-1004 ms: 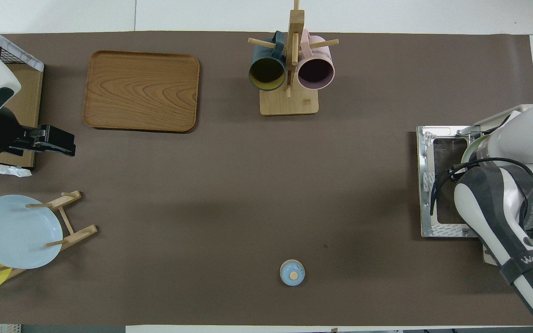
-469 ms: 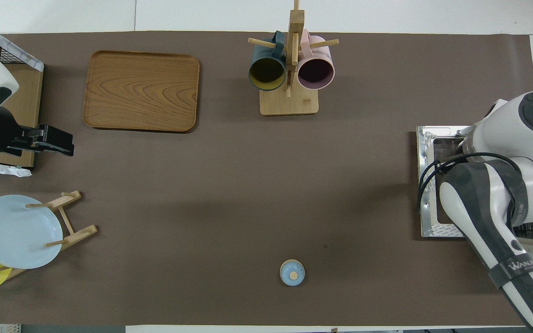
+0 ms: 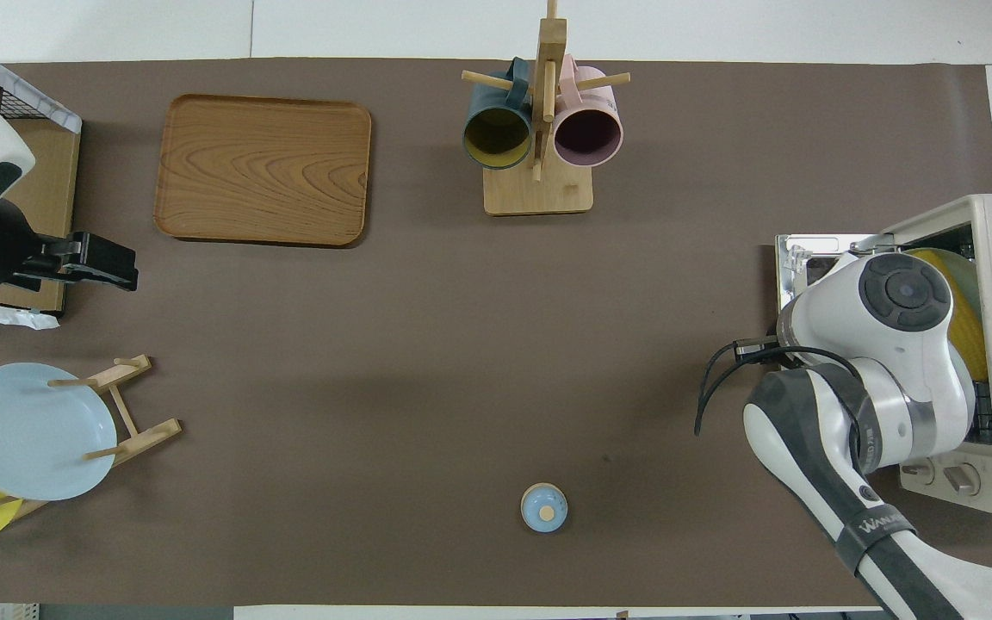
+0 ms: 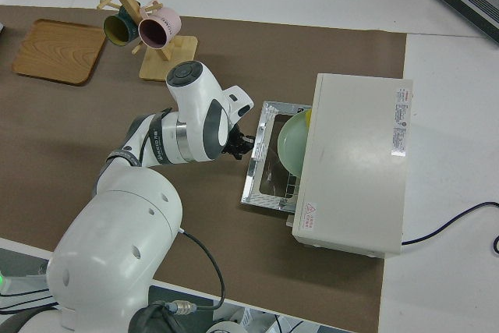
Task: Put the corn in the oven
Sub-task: 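Withdraw the right gripper out of the oven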
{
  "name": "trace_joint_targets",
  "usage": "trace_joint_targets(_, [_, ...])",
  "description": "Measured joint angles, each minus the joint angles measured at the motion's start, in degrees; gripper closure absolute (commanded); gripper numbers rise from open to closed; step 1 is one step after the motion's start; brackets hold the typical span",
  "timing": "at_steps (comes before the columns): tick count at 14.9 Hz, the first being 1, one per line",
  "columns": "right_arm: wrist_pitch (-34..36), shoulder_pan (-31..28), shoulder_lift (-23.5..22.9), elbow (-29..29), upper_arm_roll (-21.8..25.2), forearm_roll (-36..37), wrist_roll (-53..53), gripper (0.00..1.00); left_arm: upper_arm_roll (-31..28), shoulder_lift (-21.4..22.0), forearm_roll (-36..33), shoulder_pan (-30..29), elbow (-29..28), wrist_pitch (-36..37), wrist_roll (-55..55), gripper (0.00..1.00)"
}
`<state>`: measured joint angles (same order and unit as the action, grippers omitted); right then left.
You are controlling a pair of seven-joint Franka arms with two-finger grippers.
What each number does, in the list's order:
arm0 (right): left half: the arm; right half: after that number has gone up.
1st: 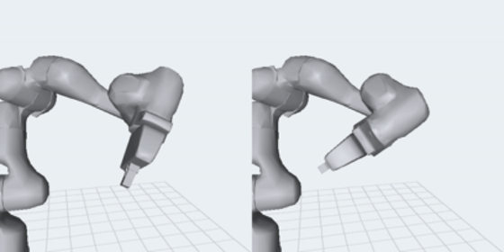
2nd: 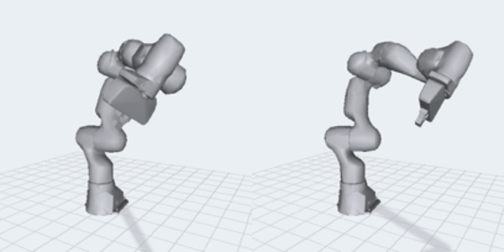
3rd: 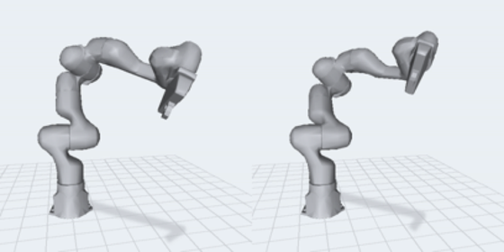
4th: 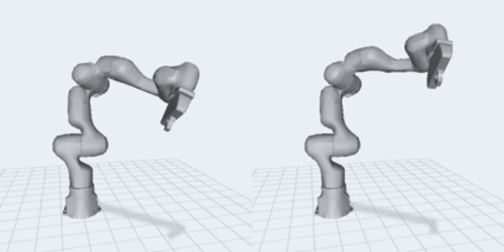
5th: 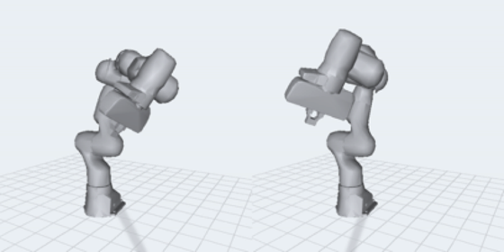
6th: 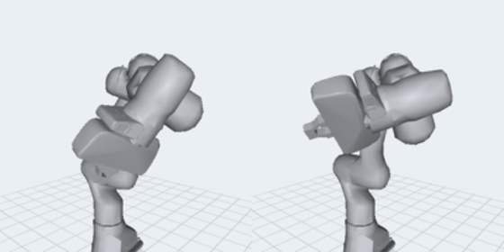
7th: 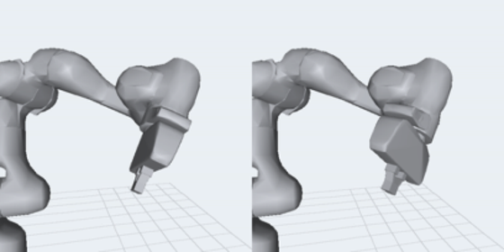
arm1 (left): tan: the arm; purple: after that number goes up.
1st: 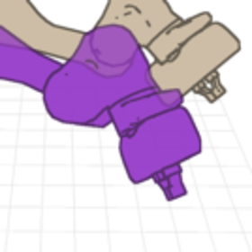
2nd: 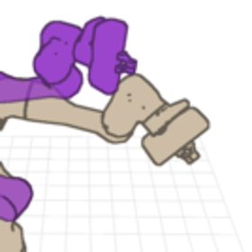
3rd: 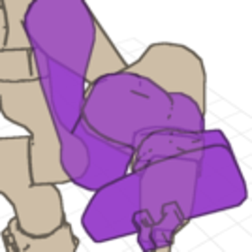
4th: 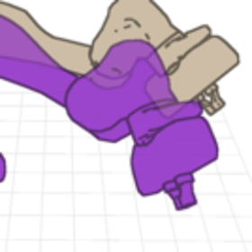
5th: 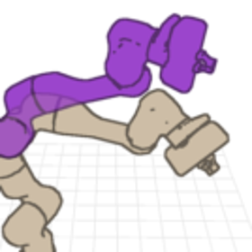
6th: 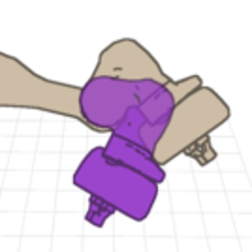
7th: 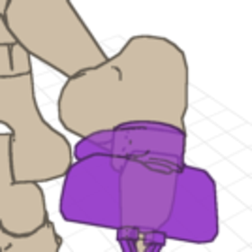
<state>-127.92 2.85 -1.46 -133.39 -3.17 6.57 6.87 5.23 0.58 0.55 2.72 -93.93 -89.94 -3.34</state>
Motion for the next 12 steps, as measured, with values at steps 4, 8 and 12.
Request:
trace_joint_targets(4, [-3.59,-0.04,-0.01,-2.58,0.0,-1.08,0.13,1.0,0.0,0.0,0.0,0.0,0.0,0.0,0.0,0.0])
trace_joint_targets(8, [-4.42,-0.75,-0.01,-3.09,0.08,-1.08,0.17,1.0,0.0,0.0,0.0,0.0,0.0,0.0,0.0,0.0])
trace_joint_targets(12, [-5.32,-1.84,-0.01,-3.6,0.14,-1.06,0.17,1.0,0.0,0.0,0.0,0.0,0.0,0.0,0.0,0.0])
